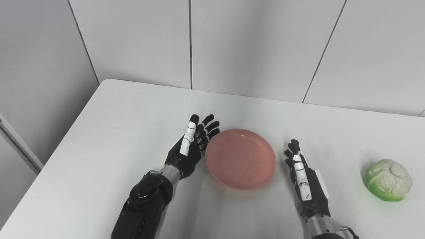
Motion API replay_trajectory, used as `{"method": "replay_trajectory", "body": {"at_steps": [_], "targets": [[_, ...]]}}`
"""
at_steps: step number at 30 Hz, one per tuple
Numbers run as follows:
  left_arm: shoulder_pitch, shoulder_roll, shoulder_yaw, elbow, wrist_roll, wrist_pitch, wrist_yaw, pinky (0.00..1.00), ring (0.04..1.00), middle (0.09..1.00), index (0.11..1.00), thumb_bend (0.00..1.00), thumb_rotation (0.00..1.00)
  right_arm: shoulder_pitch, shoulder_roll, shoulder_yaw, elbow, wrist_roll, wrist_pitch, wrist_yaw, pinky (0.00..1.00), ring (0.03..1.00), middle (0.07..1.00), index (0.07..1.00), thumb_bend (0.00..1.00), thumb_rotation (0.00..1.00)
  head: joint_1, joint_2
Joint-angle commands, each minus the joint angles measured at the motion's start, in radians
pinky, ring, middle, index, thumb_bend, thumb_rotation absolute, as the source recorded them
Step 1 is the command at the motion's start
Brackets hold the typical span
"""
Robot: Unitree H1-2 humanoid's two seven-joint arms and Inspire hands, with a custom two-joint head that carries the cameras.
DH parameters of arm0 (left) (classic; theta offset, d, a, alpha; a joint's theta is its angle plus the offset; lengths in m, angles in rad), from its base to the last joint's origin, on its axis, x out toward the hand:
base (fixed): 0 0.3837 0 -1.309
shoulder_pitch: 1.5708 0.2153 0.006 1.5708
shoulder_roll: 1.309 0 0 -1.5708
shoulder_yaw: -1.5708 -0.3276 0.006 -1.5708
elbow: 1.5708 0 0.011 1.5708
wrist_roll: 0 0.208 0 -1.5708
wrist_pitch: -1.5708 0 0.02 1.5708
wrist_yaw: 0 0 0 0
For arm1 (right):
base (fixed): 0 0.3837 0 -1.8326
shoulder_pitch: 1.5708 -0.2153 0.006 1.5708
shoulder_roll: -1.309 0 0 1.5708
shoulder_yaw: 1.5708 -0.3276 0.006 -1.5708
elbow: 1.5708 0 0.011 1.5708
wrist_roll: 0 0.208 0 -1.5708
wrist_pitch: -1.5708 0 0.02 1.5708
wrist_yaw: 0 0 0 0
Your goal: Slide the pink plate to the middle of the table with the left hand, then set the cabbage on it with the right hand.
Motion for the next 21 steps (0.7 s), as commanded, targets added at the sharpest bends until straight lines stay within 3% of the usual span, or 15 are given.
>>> {"method": "replay_trajectory", "body": {"at_steps": [1, 12, 15, 21], "targets": [[0.037, 0.005, -0.008, 0.014, 0.016, 0.02, -0.005, 0.98, 0.977, 0.964, 0.97, 0.8, 0.96, -0.014, 0.012, 0.009, -0.011, -0.007, -0.03, -0.002, 0.98, 0.973, 1.0, 1.0, 0.57, 1.0, -0.015, 0.001], [0.04, 0.009, -0.014, 0.013, 0.017, 0.004, -0.027, 0.97, 0.98, 0.969, 0.977, 0.82, 0.96, -0.032, -0.004, 0.001, -0.02, -0.097, -0.073, -0.057, 0.97, 0.977, 1.0, 1.0, 0.67, 1.0, -0.053, 0.006], [0.045, 0.014, -0.016, 0.024, 0.023, -0.014, -0.032, 0.97, 0.976, 0.967, 0.975, 0.84, 0.96, -0.048, -0.02, -0.007, -0.064, -0.139, -0.055, -0.069, 0.99, 0.977, 1.0, 1.0, 0.73, 1.0, -0.084, 0.005], [0.053, 0.03, -0.011, 0.061, 0.02, -0.04, -0.054, 0.95, 0.959, 0.956, 0.958, 0.87, 0.95, -0.098, -0.067, -0.029, -0.155, -0.192, -0.01, -0.07, 0.98, 0.981, 1.0, 1.0, 0.76, 1.0, -0.154, 0.004]]}}
